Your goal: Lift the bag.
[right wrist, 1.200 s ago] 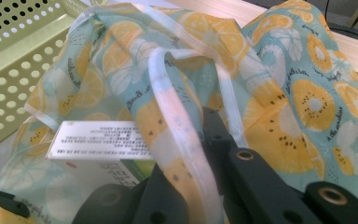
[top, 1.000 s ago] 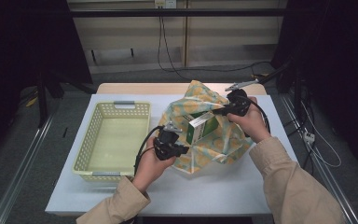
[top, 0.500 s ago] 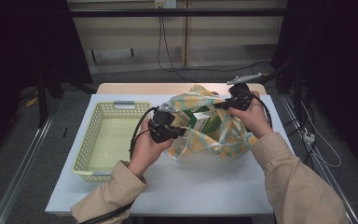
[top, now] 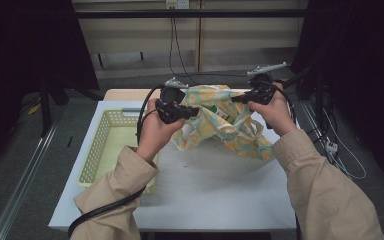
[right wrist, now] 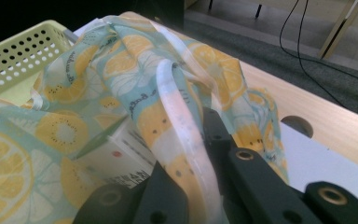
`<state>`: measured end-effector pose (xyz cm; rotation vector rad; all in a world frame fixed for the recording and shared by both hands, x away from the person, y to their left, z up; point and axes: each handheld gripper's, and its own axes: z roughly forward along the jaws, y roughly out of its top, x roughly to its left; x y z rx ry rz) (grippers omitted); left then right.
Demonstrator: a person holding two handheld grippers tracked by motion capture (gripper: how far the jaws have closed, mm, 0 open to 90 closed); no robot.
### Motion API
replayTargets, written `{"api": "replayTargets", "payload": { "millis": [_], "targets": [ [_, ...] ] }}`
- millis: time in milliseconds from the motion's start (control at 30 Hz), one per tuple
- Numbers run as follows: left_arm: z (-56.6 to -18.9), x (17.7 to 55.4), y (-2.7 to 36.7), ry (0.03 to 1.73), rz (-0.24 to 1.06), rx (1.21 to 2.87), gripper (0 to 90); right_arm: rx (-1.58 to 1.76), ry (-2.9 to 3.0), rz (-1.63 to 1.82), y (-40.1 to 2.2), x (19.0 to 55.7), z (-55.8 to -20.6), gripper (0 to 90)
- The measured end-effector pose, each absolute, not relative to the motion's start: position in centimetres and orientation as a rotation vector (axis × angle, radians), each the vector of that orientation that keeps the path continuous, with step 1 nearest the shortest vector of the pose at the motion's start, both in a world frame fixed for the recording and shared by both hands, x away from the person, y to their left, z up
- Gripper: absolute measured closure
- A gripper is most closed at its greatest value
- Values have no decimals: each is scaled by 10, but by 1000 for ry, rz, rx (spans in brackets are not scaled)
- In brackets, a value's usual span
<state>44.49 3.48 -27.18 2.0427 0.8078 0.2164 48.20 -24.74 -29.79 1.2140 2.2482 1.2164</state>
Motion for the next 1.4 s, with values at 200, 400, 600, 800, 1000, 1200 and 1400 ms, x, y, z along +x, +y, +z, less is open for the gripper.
{"api": "replayTargets", "payload": {
  "millis": [200,400,600,800,1000,1200,1400],
  "targets": [
    [-250,458,28,790,252,2026,900,1200,2209,1242,-252,486,-281,888],
    [-222,471,19,758,285,1994,900,1173,2158,1248,-253,488,-260,890],
    [-225,476,16,759,269,2006,900,1153,2171,1269,-252,486,-254,889],
    [-237,475,24,771,226,2019,898,1152,2213,1288,-243,483,-268,889],
    [-244,467,30,755,191,2027,896,1145,2256,1296,-229,479,-275,886],
    [-251,461,42,765,187,2019,893,1117,2278,1335,-210,471,-278,885],
    [-258,459,55,781,200,2038,867,1089,2305,1342,-191,468,-281,882]
  ]
}}
